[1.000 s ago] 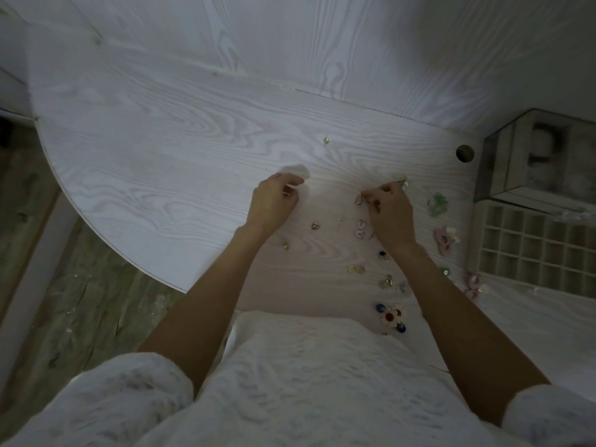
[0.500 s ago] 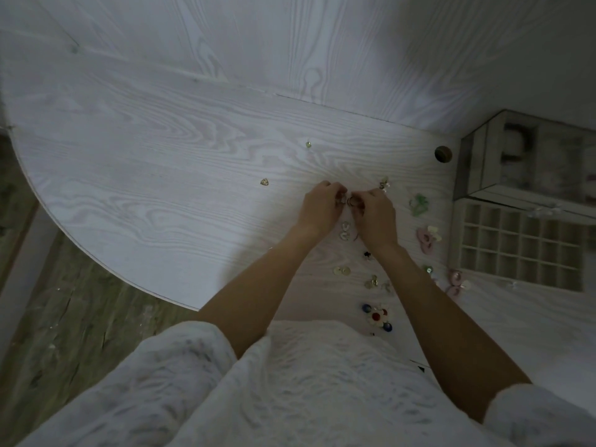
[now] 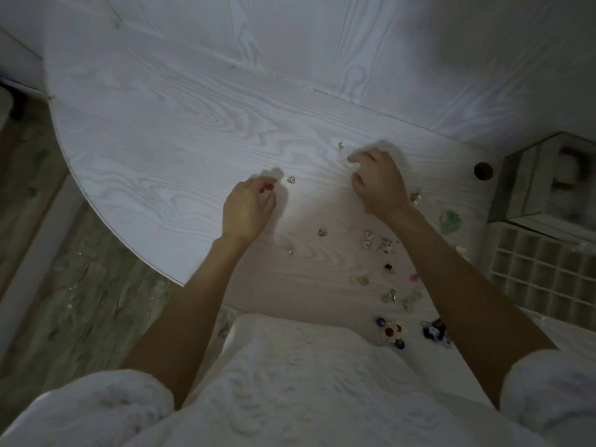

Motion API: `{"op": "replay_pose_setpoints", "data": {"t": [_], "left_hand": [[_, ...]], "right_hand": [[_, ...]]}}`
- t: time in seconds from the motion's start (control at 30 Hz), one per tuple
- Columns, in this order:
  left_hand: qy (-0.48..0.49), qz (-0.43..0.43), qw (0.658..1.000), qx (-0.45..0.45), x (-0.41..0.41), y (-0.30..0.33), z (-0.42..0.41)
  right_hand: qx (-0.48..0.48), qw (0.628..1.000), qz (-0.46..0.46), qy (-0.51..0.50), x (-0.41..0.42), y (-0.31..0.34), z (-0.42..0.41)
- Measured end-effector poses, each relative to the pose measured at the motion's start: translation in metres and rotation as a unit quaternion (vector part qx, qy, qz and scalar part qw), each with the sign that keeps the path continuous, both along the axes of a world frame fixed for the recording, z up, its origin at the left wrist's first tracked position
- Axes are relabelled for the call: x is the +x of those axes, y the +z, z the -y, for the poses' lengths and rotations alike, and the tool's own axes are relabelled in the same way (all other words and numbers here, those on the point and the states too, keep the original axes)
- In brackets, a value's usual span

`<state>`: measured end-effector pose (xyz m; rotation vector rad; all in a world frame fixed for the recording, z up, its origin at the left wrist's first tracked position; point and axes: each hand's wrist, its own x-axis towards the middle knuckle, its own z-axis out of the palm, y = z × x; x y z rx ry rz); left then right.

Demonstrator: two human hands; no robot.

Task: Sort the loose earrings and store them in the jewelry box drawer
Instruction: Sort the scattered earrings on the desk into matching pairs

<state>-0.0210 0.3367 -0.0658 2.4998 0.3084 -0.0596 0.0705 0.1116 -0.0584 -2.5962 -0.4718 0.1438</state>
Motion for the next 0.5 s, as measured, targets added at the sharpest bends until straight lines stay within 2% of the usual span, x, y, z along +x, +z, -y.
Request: {"op": "replay_pose_setpoints", "data": {"t": [0.23, 0.5], "left_hand": [[-0.011, -0.067, 0.997, -0.032, 0.008, -0.001, -0.006], [-0.092, -0.099, 0.990, -0.042, -0.036, 0.006, 0.020]], "right_hand": [[-0.008, 0.999, -0.041, -0.015, 0.043, -0.023, -0.042], [0.011, 0.997, -0.046, 0.058, -0.023, -0.021, -0.046]]}}
